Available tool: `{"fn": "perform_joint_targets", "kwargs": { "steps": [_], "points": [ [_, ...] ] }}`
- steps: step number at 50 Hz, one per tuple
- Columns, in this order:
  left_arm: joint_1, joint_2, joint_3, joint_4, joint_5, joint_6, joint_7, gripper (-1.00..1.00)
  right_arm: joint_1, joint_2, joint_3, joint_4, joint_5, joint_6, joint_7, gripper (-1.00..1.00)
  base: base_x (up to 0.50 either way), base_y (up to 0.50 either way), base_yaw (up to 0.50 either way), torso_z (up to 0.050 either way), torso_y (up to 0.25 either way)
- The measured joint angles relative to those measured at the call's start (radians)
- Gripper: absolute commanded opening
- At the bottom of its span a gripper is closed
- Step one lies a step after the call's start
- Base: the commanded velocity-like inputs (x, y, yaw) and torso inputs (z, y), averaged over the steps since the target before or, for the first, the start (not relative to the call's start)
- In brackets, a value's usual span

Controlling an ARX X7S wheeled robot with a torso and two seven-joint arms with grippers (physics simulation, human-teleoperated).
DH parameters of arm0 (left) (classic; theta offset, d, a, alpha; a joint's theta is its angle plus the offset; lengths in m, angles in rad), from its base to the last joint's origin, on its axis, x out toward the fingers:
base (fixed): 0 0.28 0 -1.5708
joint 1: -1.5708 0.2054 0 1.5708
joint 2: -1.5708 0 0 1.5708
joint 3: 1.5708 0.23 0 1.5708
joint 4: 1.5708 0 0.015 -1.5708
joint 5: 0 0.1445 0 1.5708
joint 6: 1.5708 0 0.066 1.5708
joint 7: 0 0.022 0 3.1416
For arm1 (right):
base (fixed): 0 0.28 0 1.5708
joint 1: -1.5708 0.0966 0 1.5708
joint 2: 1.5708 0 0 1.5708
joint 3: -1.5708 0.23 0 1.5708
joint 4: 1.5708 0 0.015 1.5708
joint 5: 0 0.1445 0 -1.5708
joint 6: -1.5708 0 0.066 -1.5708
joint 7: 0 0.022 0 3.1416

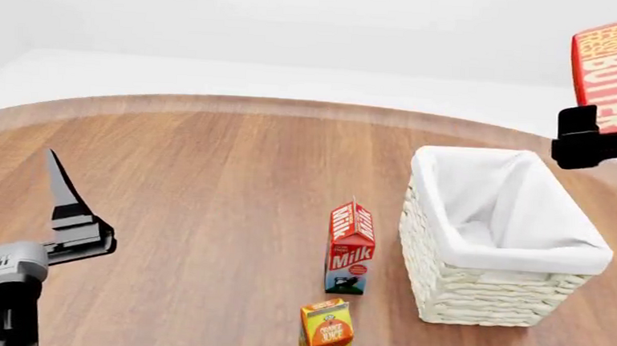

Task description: Pick up the cream cheese box and the butter, and put them in the basket.

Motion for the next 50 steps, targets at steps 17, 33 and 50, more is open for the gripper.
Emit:
{"fn": "perform_joint_targets", "kwargs": {
  "steps": [17,33,50],
  "points": [
    [0.002,-0.001,0.0,-0.005,-0.001,0.005,-0.001,1.0,-0.094,-0.068,-0.005,0.071,0.002,-0.09,-0.024,-1.0,0.0,0.0,0.0,0.001,0.001],
    [0.002,-0.002,0.003,-0.009,-0.001,0.007,-0.002,1.0,-0.184,-0.114,-0.017,0.141,0.003,-0.155,-0.042,-1.0,0.0,0.0,0.0,0.001,0.002],
    [0.001,-0.004,0.006,-0.011,-0.001,0.007,-0.004,1.0,-0.261,-0.153,-0.021,0.197,0.009,-0.208,-0.062,-1.0,0.0,0.0,0.0,0.0,0.001]
  ]
}}
